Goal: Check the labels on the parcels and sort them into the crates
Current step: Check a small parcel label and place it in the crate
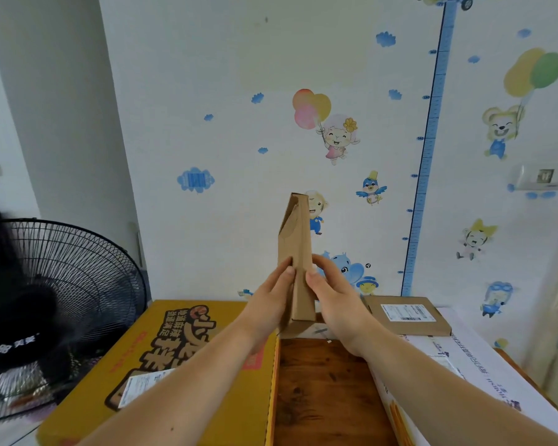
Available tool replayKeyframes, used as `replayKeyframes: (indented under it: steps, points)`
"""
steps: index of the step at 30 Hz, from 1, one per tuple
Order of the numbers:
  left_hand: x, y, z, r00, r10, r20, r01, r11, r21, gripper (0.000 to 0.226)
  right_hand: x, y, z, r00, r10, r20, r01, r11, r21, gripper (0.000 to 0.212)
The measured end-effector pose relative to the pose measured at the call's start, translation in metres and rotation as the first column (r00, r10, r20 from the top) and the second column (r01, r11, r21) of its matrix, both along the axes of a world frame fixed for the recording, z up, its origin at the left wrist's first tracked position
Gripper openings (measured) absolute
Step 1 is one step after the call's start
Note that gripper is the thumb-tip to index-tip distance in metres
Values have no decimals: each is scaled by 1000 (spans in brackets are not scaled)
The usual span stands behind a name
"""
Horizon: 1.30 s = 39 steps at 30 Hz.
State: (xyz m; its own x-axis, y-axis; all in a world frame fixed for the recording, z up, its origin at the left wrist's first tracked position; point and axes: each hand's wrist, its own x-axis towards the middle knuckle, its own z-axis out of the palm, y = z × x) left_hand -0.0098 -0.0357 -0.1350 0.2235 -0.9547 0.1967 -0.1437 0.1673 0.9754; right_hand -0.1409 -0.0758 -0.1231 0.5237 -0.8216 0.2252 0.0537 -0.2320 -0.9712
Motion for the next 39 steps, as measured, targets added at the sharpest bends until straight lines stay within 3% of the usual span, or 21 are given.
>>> replayKeyframes:
  steps: [10, 17, 19, 23, 29, 31, 33, 35, 39]
  points:
    - [-5, 4, 8, 999, 13, -51, -14, 1000, -15, 40, 4, 1, -4, 1000, -11, -1, 11, 999, -35, 25]
    - [-7, 9, 14, 1000, 7, 1, -7, 996, -84, 25, 3, -4, -6, 992, -65, -112, 46, 986, -162, 31]
    - [-7, 10, 16, 999, 22, 23, -19, 994, -110, 21, 1, -4, -4, 982, -108, -155, 71, 971, -228, 31]
    - [-3, 8, 16, 997, 72, 33, -68, 991, -119, 37, -2, -3, -6, 962, -161, -221, 95, 955, -282, 36]
    - [2, 6, 14, 981, 192, -29, -194, 975, -107, 28, -7, -16, -13, 861, -365, -353, 195, 879, -434, 57]
    - [4, 7, 14, 978, 198, -62, -203, 975, -86, 24, -10, -21, -12, 843, -428, -326, 302, 877, -373, 71]
    - [7, 9, 14, 976, 197, -93, -203, 977, -62, 27, -16, -22, -8, 874, -404, -269, 362, 912, -193, 78]
    - [10, 10, 15, 975, 198, -105, -203, 978, -40, 30, -19, -22, -5, 913, -344, -220, 346, 938, -31, 69]
    - [12, 10, 15, 971, 200, -128, -202, 979, -6, 22, -20, -23, -5, 931, -330, -159, 340, 939, 46, 37]
